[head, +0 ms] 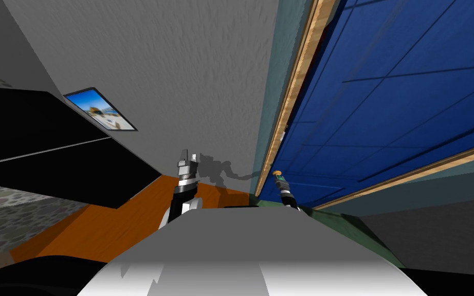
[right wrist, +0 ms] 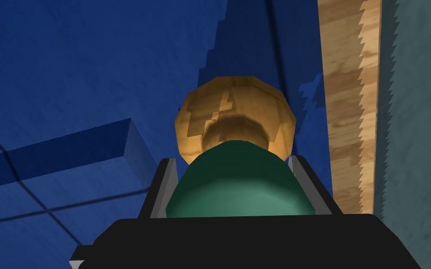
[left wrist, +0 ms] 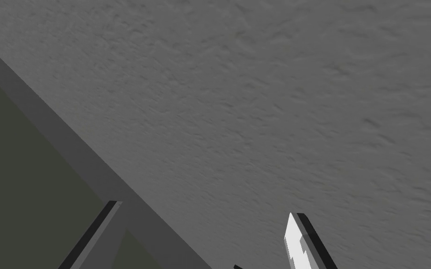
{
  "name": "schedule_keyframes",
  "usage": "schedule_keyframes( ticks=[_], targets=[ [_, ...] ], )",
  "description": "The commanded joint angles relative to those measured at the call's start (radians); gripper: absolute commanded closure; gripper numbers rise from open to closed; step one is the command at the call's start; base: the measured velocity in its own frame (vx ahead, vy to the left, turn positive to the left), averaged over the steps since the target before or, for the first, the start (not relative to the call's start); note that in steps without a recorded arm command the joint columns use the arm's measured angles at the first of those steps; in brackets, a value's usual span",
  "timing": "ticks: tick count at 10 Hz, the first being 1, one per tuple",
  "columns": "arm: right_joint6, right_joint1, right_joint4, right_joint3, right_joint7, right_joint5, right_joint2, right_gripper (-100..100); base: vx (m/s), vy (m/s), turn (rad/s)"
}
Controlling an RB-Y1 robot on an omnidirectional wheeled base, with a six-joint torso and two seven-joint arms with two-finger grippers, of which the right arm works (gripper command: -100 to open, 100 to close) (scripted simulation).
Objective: Pull the door open
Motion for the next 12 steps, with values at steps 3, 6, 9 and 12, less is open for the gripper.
schedule_keyframes(
  ticks=[3,6,9,12],
  targets=[
    [-0.001,0.003,0.004,0.005,-0.092,-0.017,0.002,100,-0.025,-0.004,0.052],
    [-0.002,0.004,0.004,0.006,-0.167,-0.035,0.0,100,-0.036,-0.013,0.061],
    [-0.003,0.006,0.005,0.006,-0.242,-0.053,-0.003,100,-0.038,-0.012,0.069],
    [-0.003,0.008,0.006,0.007,-0.318,-0.071,-0.006,100,-0.038,-0.008,0.073]
  ],
)
